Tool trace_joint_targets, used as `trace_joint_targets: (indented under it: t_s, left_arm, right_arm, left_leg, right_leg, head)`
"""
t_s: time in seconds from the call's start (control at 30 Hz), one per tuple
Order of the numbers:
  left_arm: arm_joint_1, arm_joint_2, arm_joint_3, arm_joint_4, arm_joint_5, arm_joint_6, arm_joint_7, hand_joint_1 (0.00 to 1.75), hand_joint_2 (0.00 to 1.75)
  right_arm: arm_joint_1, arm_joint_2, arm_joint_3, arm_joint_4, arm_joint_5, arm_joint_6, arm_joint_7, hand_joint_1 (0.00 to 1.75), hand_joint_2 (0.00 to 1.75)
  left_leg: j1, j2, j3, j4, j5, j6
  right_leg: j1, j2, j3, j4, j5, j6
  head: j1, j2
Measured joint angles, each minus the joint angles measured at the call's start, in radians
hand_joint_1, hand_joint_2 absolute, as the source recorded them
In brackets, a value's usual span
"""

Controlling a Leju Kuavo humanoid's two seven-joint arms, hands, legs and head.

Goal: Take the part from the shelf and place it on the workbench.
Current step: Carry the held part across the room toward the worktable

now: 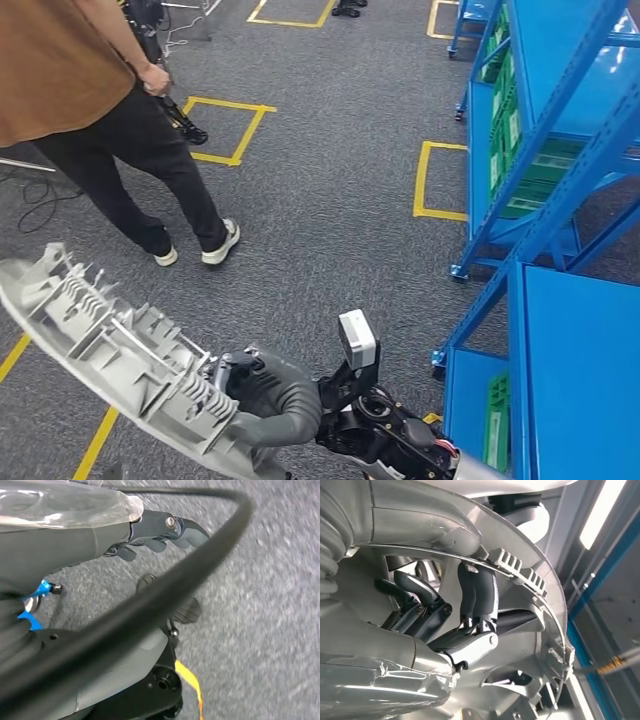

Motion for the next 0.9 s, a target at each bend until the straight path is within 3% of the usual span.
trace_joint_targets:
  t_s: [0.07, 0.13, 0.2, 0.27, 0.3, 0.37, 0.4, 0.43, 0.47, 0.5, 0.57, 0.63, 0.7, 0.73, 0.8, 0.83, 0.9]
  left_arm:
    - [-0.001, 0.001, 0.000, 0.000, 0.000, 0.000, -0.001, 0.00, 1.75]
    - [-0.004, 0.000, 0.000, 0.000, 0.000, -0.001, -0.002, 0.00, 1.75]
    - [-0.003, 0.000, 0.000, 0.000, 0.000, -0.001, -0.003, 0.00, 1.75]
    - [-0.003, 0.000, 0.000, 0.000, 0.000, -0.001, -0.004, 0.00, 1.75]
    - [-0.004, 0.001, 0.000, 0.000, 0.001, -0.001, -0.004, 0.00, 1.75]
    - [-0.005, 0.001, 0.000, 0.000, 0.002, -0.001, -0.004, 0.00, 1.75]
    - [-0.006, 0.001, 0.000, 0.000, 0.004, -0.001, -0.004, 0.00, 1.75]
    - [-0.005, 0.002, 0.000, 0.000, 0.006, 0.000, -0.004, 0.00, 1.75]
    - [-0.005, 0.002, 0.000, 0.000, 0.007, 0.000, -0.004, 0.00, 1.75]
    - [-0.004, 0.002, 0.000, 0.000, 0.008, 0.000, -0.004, 0.00, 1.75]
    - [-0.005, 0.000, 0.000, 0.000, 0.009, 0.001, -0.004, 0.00, 1.75]
    - [-0.005, -0.002, 0.000, 0.000, 0.012, 0.004, 0.002, 0.00, 1.75]
    - [-0.002, 0.001, 0.001, 0.000, 0.019, 0.015, 0.020, 0.00, 1.75]
    - [0.001, 0.003, 0.001, 0.000, 0.022, 0.022, 0.028, 0.00, 1.75]
    - [0.001, 0.005, 0.001, 0.001, 0.022, 0.031, 0.034, 0.00, 1.75]
    - [-0.001, 0.005, 0.001, 0.001, 0.021, 0.033, 0.036, 0.00, 1.75]
    - [-0.004, 0.007, 0.001, 0.001, 0.022, 0.034, 0.039, 0.00, 1.75]
  right_arm:
    - [0.000, 0.000, 0.001, 0.001, 0.006, 0.003, 0.000, 1.75, 1.75]
    - [-0.001, 0.001, 0.002, 0.001, 0.009, 0.004, 0.000, 1.75, 1.75]
    - [-0.001, 0.003, 0.004, 0.001, 0.010, 0.005, -0.001, 1.75, 1.75]
    - [-0.001, 0.005, 0.005, 0.001, 0.011, 0.005, 0.000, 1.75, 1.75]
    - [-0.002, 0.005, 0.006, 0.001, 0.011, 0.005, 0.000, 1.75, 1.75]
    - [-0.001, 0.006, 0.008, 0.002, 0.012, 0.005, 0.002, 1.75, 1.75]
    - [-0.001, 0.006, 0.010, 0.002, 0.011, 0.005, 0.003, 1.75, 1.75]
    - [-0.001, 0.006, 0.011, 0.003, 0.011, 0.004, 0.004, 1.75, 1.75]
    - [-0.001, 0.006, 0.013, 0.003, 0.010, 0.004, 0.004, 1.75, 1.75]
    - [-0.001, 0.006, 0.014, 0.003, 0.010, 0.004, 0.005, 1.75, 1.75]
    - [-0.002, 0.006, 0.016, 0.003, 0.010, 0.003, 0.006, 1.75, 1.75]
    - [-0.005, 0.006, 0.017, 0.003, 0.009, 0.002, 0.006, 1.75, 1.75]
    - [-0.007, 0.006, 0.017, 0.003, 0.010, 0.001, 0.007, 1.75, 1.75]
    - [-0.008, 0.007, 0.017, 0.003, 0.010, 0.001, 0.008, 1.75, 1.75]
    - [-0.009, 0.009, 0.018, 0.003, 0.011, -0.001, 0.009, 1.75, 1.75]
    - [-0.010, 0.009, 0.018, 0.003, 0.012, -0.002, 0.010, 1.75, 1.75]
    - [-0.010, 0.009, 0.018, 0.003, 0.012, -0.003, 0.013, 1.75, 1.75]
  left_leg:
    - [0.002, 0.040, 0.075, -0.144, 0.057, -0.002]
    - [-0.003, 0.056, 0.105, -0.204, 0.069, 0.012]
    - [-0.007, 0.036, 0.104, -0.204, 0.066, 0.031]
    - [-0.006, 0.019, 0.108, -0.206, 0.066, 0.046]
    - [-0.004, 0.010, 0.110, -0.207, 0.066, 0.053]
    - [-0.008, -0.009, 0.112, -0.207, 0.065, 0.061]
    - [-0.010, -0.020, 0.113, -0.207, 0.065, 0.063]
    - [-0.012, -0.032, 0.114, -0.206, 0.064, 0.064]
    - [-0.014, -0.045, 0.117, -0.206, 0.063, 0.064]
    - [-0.015, -0.058, 0.120, -0.206, 0.063, 0.064]
    - [-0.016, -0.082, 0.124, -0.205, 0.061, 0.062]
    - [-0.014, -0.102, 0.118, -0.204, 0.062, 0.053]
    - [-0.011, -0.119, 0.111, -0.207, 0.067, 0.040]
    - [-0.010, -0.112, 0.108, -0.205, 0.066, 0.035]
    - [-0.012, -0.068, 0.081, -0.154, 0.032, 0.027]
    - [-0.012, -0.041, 0.052, -0.096, 0.000, 0.024]
    - [-0.009, -0.021, -0.016, 0.040, -0.058, 0.014]
  right_leg:
    - [0.002, -0.015, 0.002, 0.007, -0.010, 0.012]
    - [0.008, -0.029, 0.006, 0.013, -0.020, 0.024]
    - [0.007, -0.041, 0.011, 0.015, -0.029, 0.035]
    - [0.002, -0.016, 0.000, 0.049, -0.056, 0.045]
    - [-0.001, 0.006, -0.021, 0.098, -0.084, 0.047]
    - [-0.001, 0.041, -0.092, 0.248, -0.151, 0.048]
    - [-0.001, 0.046, -0.125, 0.313, -0.170, 0.047]
    - [-0.001, 0.049, -0.145, 0.344, -0.169, 0.045]
    - [-0.001, 0.051, -0.146, 0.333, -0.148, 0.041]
    - [0.000, 0.056, -0.128, 0.282, -0.109, 0.036]
    - [0.001, 0.093, -0.072, 0.137, -0.029, 0.023]
    - [0.003, 0.124, -0.037, 0.048, -0.002, 0.016]
    - [0.003, 0.117, -0.025, 0.030, -0.004, 0.012]
    - [0.001, 0.108, -0.019, 0.023, 0.001, 0.009]
    - [-0.004, 0.085, -0.014, 0.006, 0.011, 0.003]
    - [-0.003, 0.071, -0.013, 0.003, 0.013, 0.001]
    - [-0.002, 0.045, -0.014, 0.002, 0.012, -0.001]
  head:
    - [-0.010, 0.000]
    - [-0.010, 0.000]
    - [-0.001, 0.000]
    - [0.006, 0.000]
    - [0.010, 0.000]
    - [0.024, 0.000]
    - [0.029, 0.000]
    - [0.033, 0.000]
    - [0.036, 0.000]
    - [0.037, 0.000]
    - [0.041, 0.000]
    - [0.044, 0.000]
    - [0.046, 0.000]
    - [0.044, 0.000]
    - [0.034, 0.000]
    - [0.026, 0.000]
    - [0.015, 0.000]
